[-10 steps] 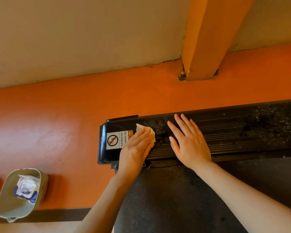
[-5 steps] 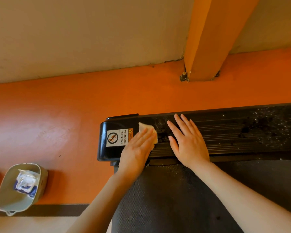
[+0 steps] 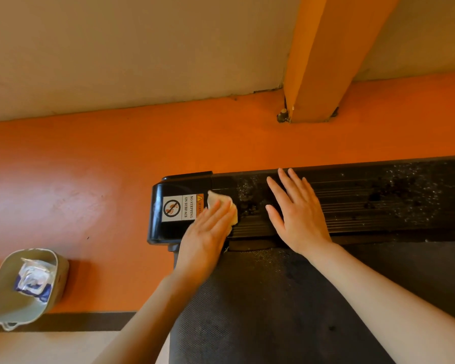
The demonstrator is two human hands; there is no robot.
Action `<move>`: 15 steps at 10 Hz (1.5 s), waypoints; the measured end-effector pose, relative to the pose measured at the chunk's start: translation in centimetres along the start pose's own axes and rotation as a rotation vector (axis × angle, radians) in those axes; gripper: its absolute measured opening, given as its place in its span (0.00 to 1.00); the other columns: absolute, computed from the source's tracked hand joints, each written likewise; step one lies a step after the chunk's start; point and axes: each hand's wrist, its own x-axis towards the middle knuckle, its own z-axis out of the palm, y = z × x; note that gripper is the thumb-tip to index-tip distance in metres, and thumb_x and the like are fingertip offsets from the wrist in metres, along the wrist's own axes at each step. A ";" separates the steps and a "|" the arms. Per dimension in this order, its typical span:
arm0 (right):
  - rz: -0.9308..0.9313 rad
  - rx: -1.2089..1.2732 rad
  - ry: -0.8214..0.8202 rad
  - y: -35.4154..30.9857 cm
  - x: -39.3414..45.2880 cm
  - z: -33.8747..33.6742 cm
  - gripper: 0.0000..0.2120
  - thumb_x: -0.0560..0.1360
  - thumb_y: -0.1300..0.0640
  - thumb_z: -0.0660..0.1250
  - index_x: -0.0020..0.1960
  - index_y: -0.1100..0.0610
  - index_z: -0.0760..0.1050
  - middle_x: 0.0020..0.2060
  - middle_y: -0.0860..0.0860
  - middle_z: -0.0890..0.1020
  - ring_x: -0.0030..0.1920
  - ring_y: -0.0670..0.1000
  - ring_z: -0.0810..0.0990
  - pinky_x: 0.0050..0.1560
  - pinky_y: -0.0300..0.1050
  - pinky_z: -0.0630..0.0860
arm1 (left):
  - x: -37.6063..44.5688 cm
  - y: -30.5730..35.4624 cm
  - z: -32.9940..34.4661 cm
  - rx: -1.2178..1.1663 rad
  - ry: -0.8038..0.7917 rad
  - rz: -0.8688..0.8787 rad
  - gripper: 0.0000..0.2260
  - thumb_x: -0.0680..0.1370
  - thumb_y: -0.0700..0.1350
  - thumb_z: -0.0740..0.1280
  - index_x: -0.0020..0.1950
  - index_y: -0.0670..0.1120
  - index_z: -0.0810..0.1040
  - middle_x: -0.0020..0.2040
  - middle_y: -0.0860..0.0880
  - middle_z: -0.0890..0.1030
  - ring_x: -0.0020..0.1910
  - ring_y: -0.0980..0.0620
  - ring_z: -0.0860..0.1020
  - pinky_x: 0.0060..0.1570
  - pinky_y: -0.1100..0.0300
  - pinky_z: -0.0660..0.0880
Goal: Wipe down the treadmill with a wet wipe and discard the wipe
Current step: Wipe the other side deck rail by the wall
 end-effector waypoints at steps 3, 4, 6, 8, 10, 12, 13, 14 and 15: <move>0.023 -0.079 -0.025 1.6 -1.1 0.0 0.28 0.81 0.42 0.50 0.76 0.54 0.65 0.76 0.57 0.64 0.77 0.58 0.59 0.76 0.57 0.56 | 5.8 -0.7 -0.6 0.087 -0.121 -0.092 0.24 0.83 0.50 0.53 0.78 0.45 0.60 0.79 0.46 0.60 0.78 0.47 0.55 0.75 0.45 0.58; 0.025 -0.076 -0.026 1.6 -1.2 -0.1 0.28 0.81 0.41 0.50 0.76 0.53 0.64 0.76 0.57 0.64 0.77 0.57 0.58 0.76 0.56 0.55 | 5.4 0.4 -0.4 0.079 -0.107 -0.134 0.24 0.83 0.49 0.52 0.79 0.45 0.59 0.79 0.46 0.59 0.79 0.48 0.53 0.76 0.49 0.52; 0.031 -0.077 -0.006 1.5 -1.2 0.1 0.28 0.81 0.42 0.51 0.76 0.53 0.65 0.76 0.57 0.64 0.77 0.57 0.59 0.76 0.55 0.54 | -1.4 3.2 0.7 0.113 -0.116 -0.038 0.22 0.82 0.46 0.54 0.77 0.46 0.64 0.77 0.47 0.62 0.78 0.51 0.55 0.75 0.51 0.56; 0.026 -0.057 0.011 1.6 -1.3 0.1 0.27 0.81 0.42 0.51 0.76 0.53 0.65 0.76 0.57 0.64 0.77 0.57 0.59 0.76 0.56 0.56 | 5.2 1.9 -0.3 0.117 -0.145 -0.125 0.23 0.83 0.49 0.53 0.79 0.46 0.59 0.79 0.47 0.57 0.78 0.51 0.50 0.75 0.53 0.49; 0.033 -0.065 0.008 1.6 -1.2 0.1 0.27 0.81 0.42 0.51 0.76 0.53 0.65 0.76 0.56 0.64 0.77 0.57 0.59 0.76 0.56 0.56 | 2.8 3.7 0.2 0.124 -0.099 -0.138 0.22 0.83 0.46 0.55 0.78 0.45 0.62 0.77 0.45 0.61 0.77 0.49 0.55 0.74 0.51 0.52; 0.035 -0.072 -0.006 1.6 -1.3 0.2 0.27 0.81 0.42 0.51 0.76 0.53 0.65 0.76 0.57 0.64 0.77 0.57 0.59 0.76 0.56 0.57 | -0.1 3.8 0.6 0.145 -0.119 -0.111 0.21 0.83 0.45 0.55 0.77 0.45 0.64 0.76 0.45 0.64 0.77 0.49 0.58 0.74 0.50 0.54; 0.032 -0.063 -0.009 1.6 -1.2 0.1 0.27 0.81 0.42 0.50 0.76 0.53 0.65 0.76 0.57 0.64 0.77 0.57 0.59 0.76 0.56 0.56 | 3.6 3.2 -0.2 0.125 -0.118 -0.180 0.22 0.84 0.47 0.53 0.78 0.45 0.60 0.78 0.46 0.60 0.77 0.51 0.53 0.75 0.53 0.52; 0.032 -0.056 -0.013 1.6 -1.2 0.0 0.28 0.81 0.41 0.50 0.76 0.53 0.66 0.76 0.57 0.64 0.77 0.57 0.59 0.76 0.55 0.55 | 6.2 3.0 -0.6 0.107 -0.134 -0.260 0.23 0.85 0.47 0.52 0.80 0.46 0.54 0.80 0.48 0.52 0.76 0.54 0.44 0.74 0.57 0.44; 0.032 -0.057 -0.020 1.6 -1.2 0.0 0.28 0.81 0.41 0.50 0.76 0.53 0.65 0.76 0.56 0.64 0.78 0.57 0.58 0.76 0.55 0.54 | 4.8 3.8 -0.2 0.121 -0.108 -0.252 0.23 0.84 0.48 0.51 0.79 0.45 0.58 0.79 0.46 0.56 0.77 0.52 0.49 0.75 0.54 0.50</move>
